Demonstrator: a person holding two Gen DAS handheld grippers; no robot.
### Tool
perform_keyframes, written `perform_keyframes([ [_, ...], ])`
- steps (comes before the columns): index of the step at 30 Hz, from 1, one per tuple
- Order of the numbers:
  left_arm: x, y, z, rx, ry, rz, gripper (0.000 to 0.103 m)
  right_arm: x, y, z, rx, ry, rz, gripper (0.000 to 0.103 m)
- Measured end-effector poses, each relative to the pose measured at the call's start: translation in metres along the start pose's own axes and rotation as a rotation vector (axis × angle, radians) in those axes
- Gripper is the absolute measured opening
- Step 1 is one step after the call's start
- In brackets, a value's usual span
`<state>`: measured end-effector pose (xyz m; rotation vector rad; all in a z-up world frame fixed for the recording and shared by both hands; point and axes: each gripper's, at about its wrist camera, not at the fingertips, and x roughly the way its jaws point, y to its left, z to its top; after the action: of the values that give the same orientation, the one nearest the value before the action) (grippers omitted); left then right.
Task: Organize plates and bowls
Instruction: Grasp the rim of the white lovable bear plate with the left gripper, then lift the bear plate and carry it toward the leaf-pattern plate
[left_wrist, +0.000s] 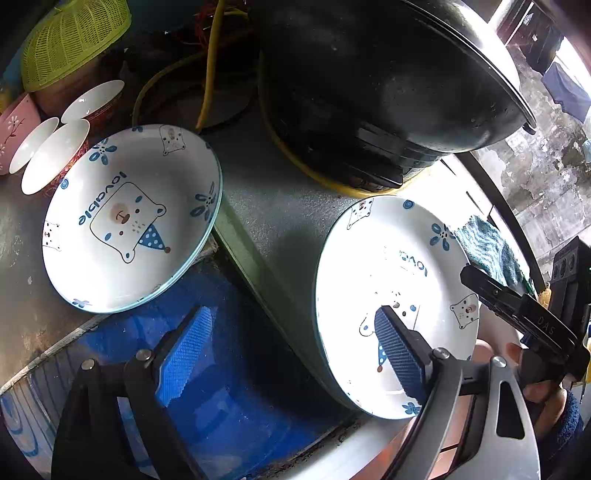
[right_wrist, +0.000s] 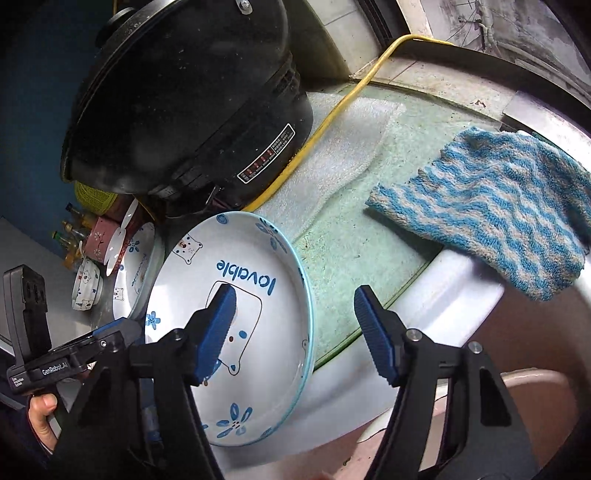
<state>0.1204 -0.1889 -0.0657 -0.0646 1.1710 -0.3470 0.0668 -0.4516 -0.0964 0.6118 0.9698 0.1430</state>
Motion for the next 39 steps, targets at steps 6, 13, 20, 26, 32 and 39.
perform_keyframes([
  [6,0.014,-0.008,0.004,0.022,0.034,-0.052,0.084,0.01,0.001,0.004,-0.005,0.028,0.014,0.066],
  [13,0.037,-0.017,0.006,0.032,0.107,-0.099,0.026,0.014,-0.002,0.005,-0.004,0.047,0.03,0.031],
  [20,0.039,-0.003,0.008,-0.004,0.124,-0.131,0.013,0.019,-0.007,-0.002,0.012,0.064,0.025,0.021],
  [26,0.032,0.002,0.006,0.001,0.118,-0.126,0.011,0.016,-0.008,-0.007,0.011,0.058,0.005,0.013],
  [32,0.023,0.001,-0.004,0.019,0.12,-0.121,0.011,0.011,-0.003,-0.012,0.013,0.059,0.004,0.013],
  [39,0.01,0.003,-0.013,0.02,0.113,-0.121,0.011,0.002,0.01,-0.017,0.004,0.049,0.002,0.013],
])
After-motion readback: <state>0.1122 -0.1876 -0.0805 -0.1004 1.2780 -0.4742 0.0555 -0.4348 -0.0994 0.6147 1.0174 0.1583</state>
